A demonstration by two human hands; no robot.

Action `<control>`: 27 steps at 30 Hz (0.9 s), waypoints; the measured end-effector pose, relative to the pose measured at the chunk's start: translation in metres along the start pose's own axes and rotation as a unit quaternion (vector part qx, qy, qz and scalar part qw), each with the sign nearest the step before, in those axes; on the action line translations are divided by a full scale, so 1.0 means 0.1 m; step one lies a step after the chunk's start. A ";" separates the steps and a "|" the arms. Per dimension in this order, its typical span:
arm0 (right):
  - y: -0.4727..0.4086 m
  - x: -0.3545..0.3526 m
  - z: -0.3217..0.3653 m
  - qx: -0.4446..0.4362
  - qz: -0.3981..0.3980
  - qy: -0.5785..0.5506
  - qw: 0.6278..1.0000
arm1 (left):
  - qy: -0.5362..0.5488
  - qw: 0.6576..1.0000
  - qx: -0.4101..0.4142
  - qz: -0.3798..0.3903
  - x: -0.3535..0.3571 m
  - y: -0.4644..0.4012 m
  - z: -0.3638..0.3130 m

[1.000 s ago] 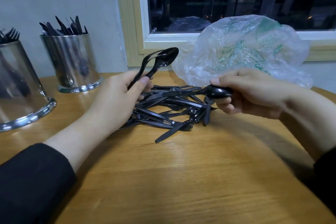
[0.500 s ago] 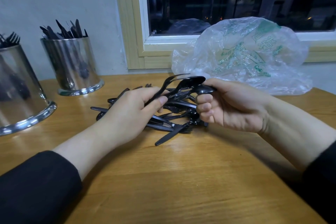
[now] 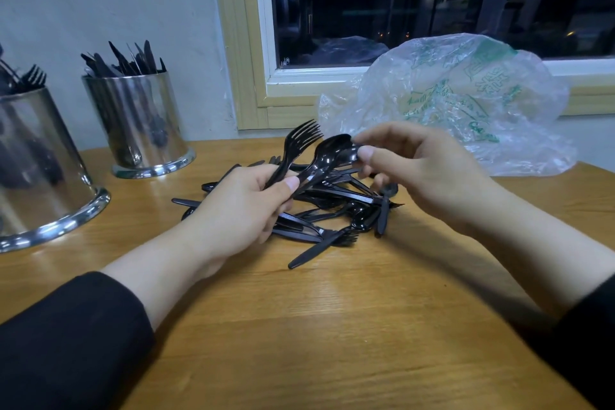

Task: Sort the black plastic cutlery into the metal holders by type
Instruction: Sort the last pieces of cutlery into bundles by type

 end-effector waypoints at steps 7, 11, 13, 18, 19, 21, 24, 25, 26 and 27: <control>0.01 -0.05 0.07 -0.068 -0.114 0.104 0.986 | 0.065 0.997 -0.012 0.032 0.10 0.04 -0.04; -0.01 -0.04 0.03 -0.050 -0.168 0.100 0.980 | 0.091 0.995 -0.016 0.043 0.19 0.07 -0.07; -0.02 -0.05 0.00 -0.034 -0.180 0.094 0.979 | 0.104 0.993 -0.023 0.043 0.19 0.07 -0.05; -0.03 -0.07 -0.02 -0.019 -0.189 0.116 0.975 | 0.078 0.995 -0.011 0.053 0.19 0.06 -0.05; -0.03 -0.09 -0.02 -0.012 -0.188 0.115 0.975 | 0.074 0.996 -0.009 0.044 0.19 0.05 -0.05; -0.06 -0.15 -0.04 0.013 -0.177 0.165 0.970 | 0.055 0.998 -0.002 0.019 0.14 0.03 -0.03; -0.12 -0.23 -0.18 0.075 -0.088 0.338 0.934 | 0.009 1.000 0.011 -0.013 0.05 0.00 -0.01; -0.12 -0.23 -0.26 0.100 -0.049 0.372 0.921 | 0.005 1.000 0.012 -0.023 0.02 0.00 0.00; -0.12 -0.22 -0.32 0.120 -0.017 0.394 0.911 | 0.012 0.999 0.013 -0.034 0.01 -0.01 0.00; -0.10 -0.19 -0.37 0.132 0.004 0.411 0.902 | 0.027 0.999 0.013 -0.044 0.00 -0.02 0.00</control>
Point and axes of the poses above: each hand's wrist, its own y-axis away from the middle knuckle, its own x-axis out of the palm, z = x × y, the point moved 5 cm from there along -y, towards the middle knuckle, and after that the axes turned 7 degrees about x, right-handed, at the moved point
